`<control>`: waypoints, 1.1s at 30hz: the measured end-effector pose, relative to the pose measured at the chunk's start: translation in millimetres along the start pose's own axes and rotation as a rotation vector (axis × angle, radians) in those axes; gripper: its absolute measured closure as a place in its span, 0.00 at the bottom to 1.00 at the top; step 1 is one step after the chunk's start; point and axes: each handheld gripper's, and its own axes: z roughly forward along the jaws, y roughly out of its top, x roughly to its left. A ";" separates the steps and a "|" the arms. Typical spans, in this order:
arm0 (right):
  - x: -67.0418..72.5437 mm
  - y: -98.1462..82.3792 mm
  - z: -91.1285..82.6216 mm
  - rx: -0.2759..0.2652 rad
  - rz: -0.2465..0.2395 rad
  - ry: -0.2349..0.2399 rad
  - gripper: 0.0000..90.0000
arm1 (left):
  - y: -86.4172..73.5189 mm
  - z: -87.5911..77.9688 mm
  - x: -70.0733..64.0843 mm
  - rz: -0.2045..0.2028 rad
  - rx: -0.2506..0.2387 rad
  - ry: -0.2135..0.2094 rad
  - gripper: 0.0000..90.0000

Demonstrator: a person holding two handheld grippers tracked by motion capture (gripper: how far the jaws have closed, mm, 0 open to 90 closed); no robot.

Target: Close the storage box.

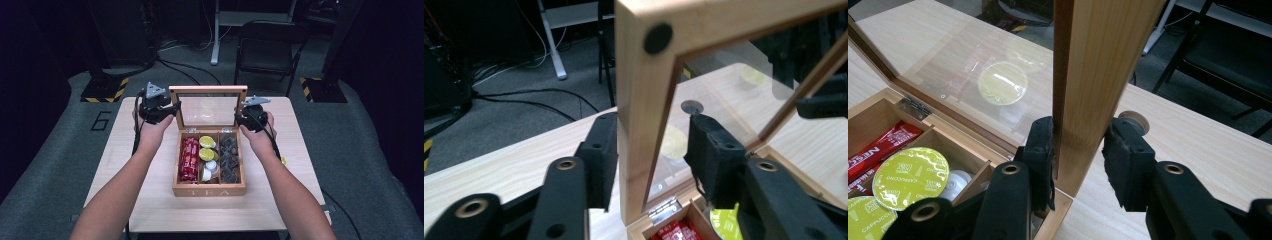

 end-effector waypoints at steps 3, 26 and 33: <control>-0.5 -0.1 -1.2 0.002 -0.013 0.006 0.72 | 4.3 1.1 0.1 0.001 0.005 -0.006 0.67; -0.5 -4.0 -21.1 -0.048 0.020 0.041 0.64 | -8.8 -12.3 -0.1 0.036 -0.014 -0.052 0.71; 2.7 -8.1 -34.8 -0.071 0.029 0.094 0.58 | -15.2 -22.4 -4.5 0.063 0.008 -0.075 0.71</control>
